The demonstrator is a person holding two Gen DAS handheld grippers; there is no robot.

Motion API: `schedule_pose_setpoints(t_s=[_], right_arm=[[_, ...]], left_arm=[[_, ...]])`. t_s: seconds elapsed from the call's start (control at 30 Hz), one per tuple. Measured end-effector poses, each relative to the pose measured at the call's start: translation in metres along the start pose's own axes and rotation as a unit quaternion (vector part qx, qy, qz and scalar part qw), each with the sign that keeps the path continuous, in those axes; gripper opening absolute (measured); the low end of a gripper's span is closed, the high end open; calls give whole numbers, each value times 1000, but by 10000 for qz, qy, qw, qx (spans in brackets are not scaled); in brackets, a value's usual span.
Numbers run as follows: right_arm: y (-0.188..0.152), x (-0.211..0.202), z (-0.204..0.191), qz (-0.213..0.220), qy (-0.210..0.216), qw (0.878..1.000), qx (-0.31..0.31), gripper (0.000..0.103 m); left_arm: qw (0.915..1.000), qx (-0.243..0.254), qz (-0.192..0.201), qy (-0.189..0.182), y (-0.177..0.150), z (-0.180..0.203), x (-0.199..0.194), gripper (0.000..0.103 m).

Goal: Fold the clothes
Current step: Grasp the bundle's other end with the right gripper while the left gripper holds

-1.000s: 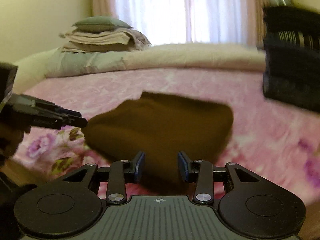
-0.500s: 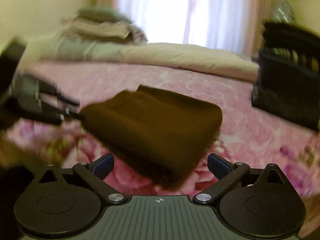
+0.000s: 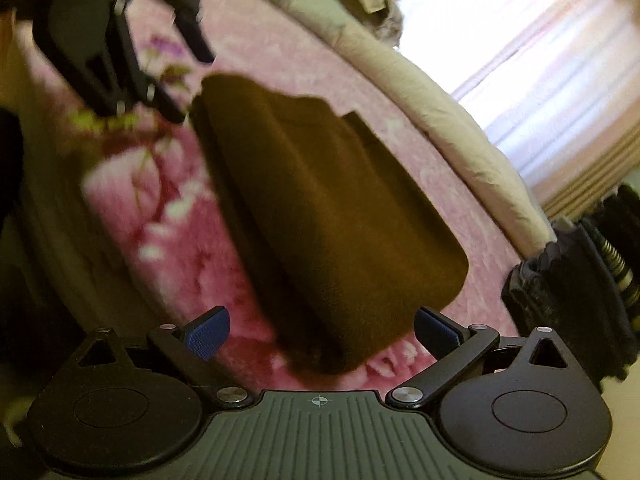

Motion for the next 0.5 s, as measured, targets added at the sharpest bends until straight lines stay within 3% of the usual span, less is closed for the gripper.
schedule_pose_setpoints(t_s=[0.17,0.27,0.37,0.43,0.5], right_arm=[[1,14,-7,-140,-121,9989,-436,101],[3,18,-10,-165,-109,9979,-615,91],[5,22,-13,-178,-120,9966,-801,89],[6,24,-14,-173,-128,9958,-890,78],[5,26,-16,-172,-168,9943,-1042,77]], left_arm=[[10000,31,-29,-8,1,1,2,52],[10000,36,-35,-2,1,1,3,52],[9997,199,76,110,-1,3,-1,52],[9991,329,166,200,-2,4,-4,52],[9982,460,256,290,-3,6,-8,52]])
Point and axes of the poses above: each gripper's, at about its wrist camera, not at the fingertips, and x roughly the way its jaws point, z to its right, y to its top, the point moved 1 cm from there along x, roughly the way its jaws point, and after that the axes turned 5 degrees about -z, right-handed, at the moved point
